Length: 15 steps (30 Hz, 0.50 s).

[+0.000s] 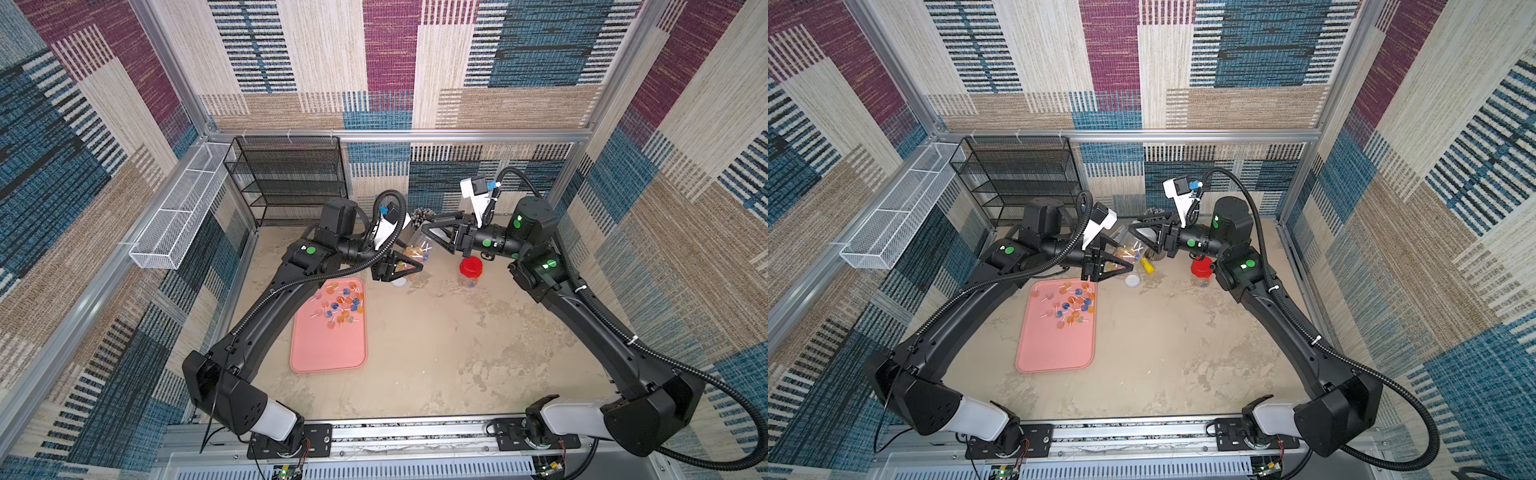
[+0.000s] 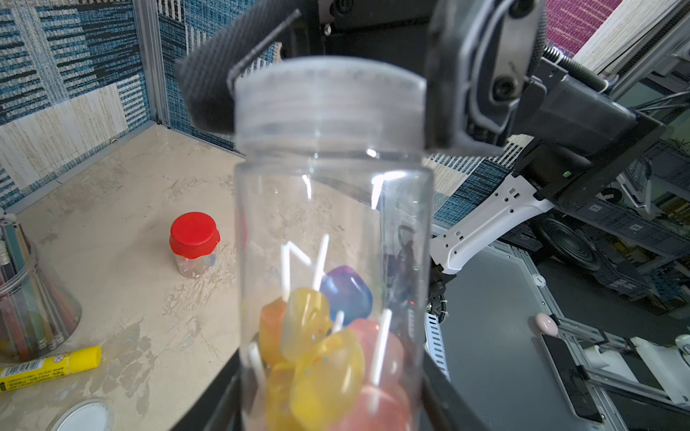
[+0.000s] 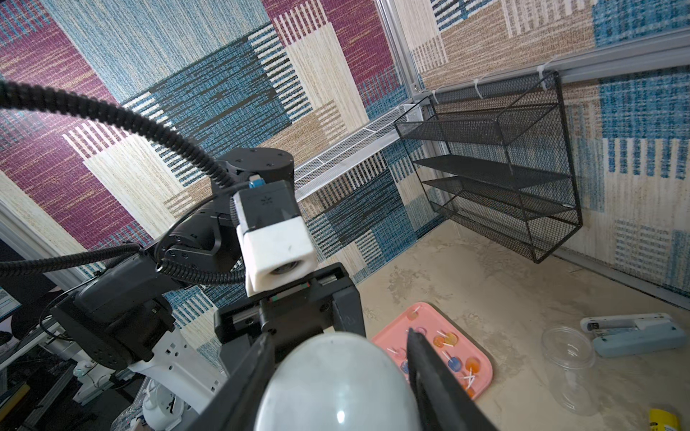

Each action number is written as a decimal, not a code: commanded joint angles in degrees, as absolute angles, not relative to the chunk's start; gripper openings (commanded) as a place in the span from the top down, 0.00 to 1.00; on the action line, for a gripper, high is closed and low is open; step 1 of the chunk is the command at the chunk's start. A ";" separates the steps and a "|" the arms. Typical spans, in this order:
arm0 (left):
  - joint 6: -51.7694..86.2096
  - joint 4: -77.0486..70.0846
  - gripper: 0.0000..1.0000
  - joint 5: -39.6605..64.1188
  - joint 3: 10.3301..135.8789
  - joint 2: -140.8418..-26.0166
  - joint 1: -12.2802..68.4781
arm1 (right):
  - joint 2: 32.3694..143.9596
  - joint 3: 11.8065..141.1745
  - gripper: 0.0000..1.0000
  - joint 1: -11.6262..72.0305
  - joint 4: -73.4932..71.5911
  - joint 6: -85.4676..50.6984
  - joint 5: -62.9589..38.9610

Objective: Pour the candies out of the jar
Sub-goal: Unscrew the lid from the jar.

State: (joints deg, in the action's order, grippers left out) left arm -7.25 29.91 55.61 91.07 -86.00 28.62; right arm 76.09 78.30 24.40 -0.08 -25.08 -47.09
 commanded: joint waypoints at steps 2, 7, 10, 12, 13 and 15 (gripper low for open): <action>-7.97 27.51 1.00 56.54 91.12 -85.52 28.83 | 77.06 80.44 0.26 24.52 1.80 -26.33 -47.03; -7.47 26.35 1.00 50.23 89.36 -84.39 28.83 | 77.65 84.65 0.12 23.73 7.12 -27.28 -40.89; -6.54 24.45 1.00 44.47 87.60 -83.27 28.83 | 77.78 86.81 0.08 23.64 11.78 -29.44 -33.16; -6.01 23.33 1.00 40.25 86.72 -82.86 28.91 | 77.69 86.78 0.09 23.64 12.41 -31.40 -30.60; -5.63 23.07 1.00 38.23 86.58 -82.82 28.92 | 77.65 86.62 0.10 23.71 12.63 -32.47 -29.49; -5.27 23.04 1.00 33.74 86.50 -82.98 29.08 | 77.46 85.86 0.11 24.28 12.88 -34.31 -26.98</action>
State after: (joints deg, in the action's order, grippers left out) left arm -6.15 26.68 41.52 86.67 -83.24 29.02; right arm 77.65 86.26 23.77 10.79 -30.68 -33.41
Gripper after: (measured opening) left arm 0.573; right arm 0.894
